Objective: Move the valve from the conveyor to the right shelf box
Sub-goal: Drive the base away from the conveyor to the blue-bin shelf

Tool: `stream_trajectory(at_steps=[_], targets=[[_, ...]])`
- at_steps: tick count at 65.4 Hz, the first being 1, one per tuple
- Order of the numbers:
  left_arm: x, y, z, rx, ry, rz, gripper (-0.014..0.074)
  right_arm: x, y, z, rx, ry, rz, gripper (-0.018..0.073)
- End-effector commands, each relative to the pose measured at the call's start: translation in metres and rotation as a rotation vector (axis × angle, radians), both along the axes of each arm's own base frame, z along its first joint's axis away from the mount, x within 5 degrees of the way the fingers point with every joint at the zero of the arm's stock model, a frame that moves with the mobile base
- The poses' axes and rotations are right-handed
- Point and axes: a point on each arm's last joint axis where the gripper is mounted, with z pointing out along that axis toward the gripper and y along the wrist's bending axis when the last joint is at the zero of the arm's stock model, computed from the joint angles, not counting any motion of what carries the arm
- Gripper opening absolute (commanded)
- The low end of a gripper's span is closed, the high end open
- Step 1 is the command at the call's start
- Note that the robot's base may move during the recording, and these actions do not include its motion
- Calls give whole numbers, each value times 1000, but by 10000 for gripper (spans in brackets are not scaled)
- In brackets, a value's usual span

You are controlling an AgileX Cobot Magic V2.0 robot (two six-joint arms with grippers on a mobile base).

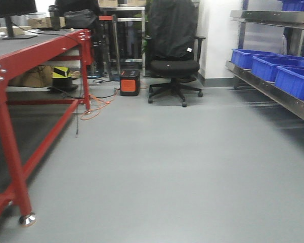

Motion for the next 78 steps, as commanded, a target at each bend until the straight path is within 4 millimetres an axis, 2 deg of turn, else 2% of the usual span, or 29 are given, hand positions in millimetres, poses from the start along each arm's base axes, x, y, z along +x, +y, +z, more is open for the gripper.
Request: stream_trajectory(at_steps=[1,78], targets=[[-3,0,7,-5,-70,5,-111,1,-1,11,-21,-99,-5,-162],[-3,0,7,-5,-70,5,-111,1,-1,11,-21,-101,-5,-162]])
